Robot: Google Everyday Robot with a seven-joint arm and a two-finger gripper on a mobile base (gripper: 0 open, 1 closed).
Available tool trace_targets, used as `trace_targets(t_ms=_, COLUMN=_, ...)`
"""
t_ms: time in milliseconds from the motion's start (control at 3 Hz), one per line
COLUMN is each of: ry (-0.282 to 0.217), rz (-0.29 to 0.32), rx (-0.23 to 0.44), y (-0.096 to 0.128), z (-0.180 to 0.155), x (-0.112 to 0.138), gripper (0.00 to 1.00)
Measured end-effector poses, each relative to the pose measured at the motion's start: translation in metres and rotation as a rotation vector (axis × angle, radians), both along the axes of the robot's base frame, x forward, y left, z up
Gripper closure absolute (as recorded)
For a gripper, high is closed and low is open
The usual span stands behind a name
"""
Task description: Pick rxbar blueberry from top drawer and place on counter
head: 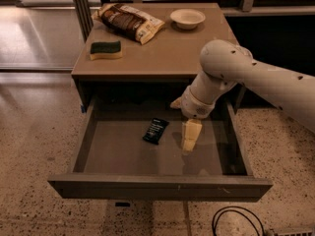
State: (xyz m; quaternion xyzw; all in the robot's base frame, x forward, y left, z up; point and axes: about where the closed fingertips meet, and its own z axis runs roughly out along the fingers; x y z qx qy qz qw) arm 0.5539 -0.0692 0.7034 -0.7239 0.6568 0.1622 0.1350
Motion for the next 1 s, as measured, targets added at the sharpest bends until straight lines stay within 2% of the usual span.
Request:
trace_targets(t_ms=667, ry=-0.066, rz=0.160, rx=0.084, y=0.043, z=-0.003, x=0.028, gripper=0.00)
trace_targets(t_ms=1000, ry=-0.130, rz=0.260, rx=0.102, y=0.082, z=-0.007, x=0.033, gripper=0.00)
